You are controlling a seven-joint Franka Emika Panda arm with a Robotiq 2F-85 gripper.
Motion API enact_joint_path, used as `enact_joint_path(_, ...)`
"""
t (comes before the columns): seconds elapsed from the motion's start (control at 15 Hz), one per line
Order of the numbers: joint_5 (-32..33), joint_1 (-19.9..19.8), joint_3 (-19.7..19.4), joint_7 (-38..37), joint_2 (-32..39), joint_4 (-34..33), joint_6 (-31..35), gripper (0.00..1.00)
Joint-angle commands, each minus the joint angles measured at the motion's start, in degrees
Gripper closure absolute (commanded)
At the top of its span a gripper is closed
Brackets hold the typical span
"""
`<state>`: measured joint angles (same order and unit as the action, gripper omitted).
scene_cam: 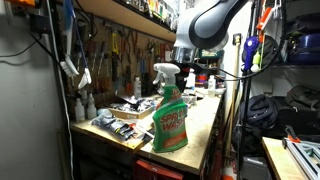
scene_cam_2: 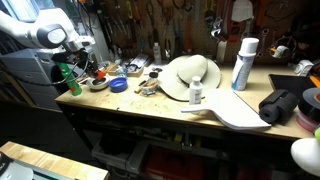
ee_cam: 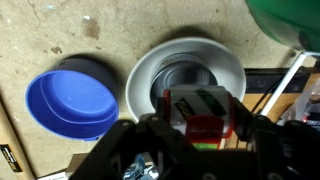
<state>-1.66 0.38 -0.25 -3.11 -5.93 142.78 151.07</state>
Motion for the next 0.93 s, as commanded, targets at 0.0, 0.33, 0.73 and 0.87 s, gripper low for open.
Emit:
enact_joint_path(0.0,-0.8,0.3,0.5,0.5,1.0,1.0,3.8,0.62)
enact_joint_path(0.33,3.5,-0.9,0.3,-1.6,0.2,1.3,3.0,0.01)
enact_joint_path(0.73,-15.9,6.3,-6.4,16.2,-8.3,3.3,-1.6,0.00)
enact_joint_path(0.87,-12.4,2.5,-3.3,12.9,-4.0,0.5,0.0,0.00)
